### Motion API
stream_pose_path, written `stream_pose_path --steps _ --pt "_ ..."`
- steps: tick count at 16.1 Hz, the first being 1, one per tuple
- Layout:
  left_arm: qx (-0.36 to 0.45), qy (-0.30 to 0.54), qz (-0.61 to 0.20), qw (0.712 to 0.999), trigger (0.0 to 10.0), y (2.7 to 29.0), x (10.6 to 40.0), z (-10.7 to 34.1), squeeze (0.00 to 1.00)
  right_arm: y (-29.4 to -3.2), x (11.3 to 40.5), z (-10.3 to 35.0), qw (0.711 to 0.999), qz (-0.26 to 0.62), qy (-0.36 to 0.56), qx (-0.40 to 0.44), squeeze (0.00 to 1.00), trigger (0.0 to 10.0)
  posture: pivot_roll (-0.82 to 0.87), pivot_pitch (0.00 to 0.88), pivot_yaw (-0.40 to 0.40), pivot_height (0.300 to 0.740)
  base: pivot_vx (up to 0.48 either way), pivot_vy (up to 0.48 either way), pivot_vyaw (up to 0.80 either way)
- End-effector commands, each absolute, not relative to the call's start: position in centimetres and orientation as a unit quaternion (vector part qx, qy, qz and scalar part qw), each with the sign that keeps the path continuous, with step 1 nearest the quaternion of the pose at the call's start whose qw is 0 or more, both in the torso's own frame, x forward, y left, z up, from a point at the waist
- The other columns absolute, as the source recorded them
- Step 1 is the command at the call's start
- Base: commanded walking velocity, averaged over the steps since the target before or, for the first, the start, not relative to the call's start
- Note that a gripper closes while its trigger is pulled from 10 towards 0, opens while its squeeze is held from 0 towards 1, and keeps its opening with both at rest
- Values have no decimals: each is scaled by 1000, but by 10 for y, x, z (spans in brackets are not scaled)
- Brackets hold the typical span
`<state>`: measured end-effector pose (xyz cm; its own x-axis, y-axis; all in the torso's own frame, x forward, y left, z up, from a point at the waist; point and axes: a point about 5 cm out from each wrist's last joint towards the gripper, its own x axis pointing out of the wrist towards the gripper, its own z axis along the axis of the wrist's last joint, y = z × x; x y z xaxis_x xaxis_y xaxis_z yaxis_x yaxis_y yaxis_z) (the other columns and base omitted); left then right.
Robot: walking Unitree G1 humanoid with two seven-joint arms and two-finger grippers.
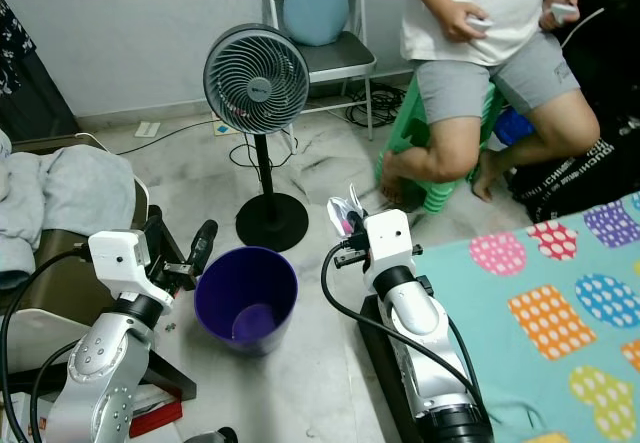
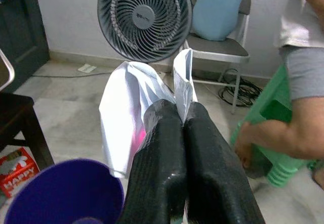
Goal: Clean up the room
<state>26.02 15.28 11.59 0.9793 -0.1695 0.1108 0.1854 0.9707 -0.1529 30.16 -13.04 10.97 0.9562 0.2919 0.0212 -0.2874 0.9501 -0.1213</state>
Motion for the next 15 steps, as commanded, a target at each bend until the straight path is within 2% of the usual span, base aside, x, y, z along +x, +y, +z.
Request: stream_pose_path --steps 1,15 --pt "-78 -55 -90 991 10000 154 260 118 0 -131 303 112 987 145 -24 -58 0 10000 16 120 -27 740 292 0 0" --pt "-75 -56 -90 992 10000 155 262 119 0 -130 303 111 988 146 -23 -46 0 10000 15 121 -25 740 335 0 0"
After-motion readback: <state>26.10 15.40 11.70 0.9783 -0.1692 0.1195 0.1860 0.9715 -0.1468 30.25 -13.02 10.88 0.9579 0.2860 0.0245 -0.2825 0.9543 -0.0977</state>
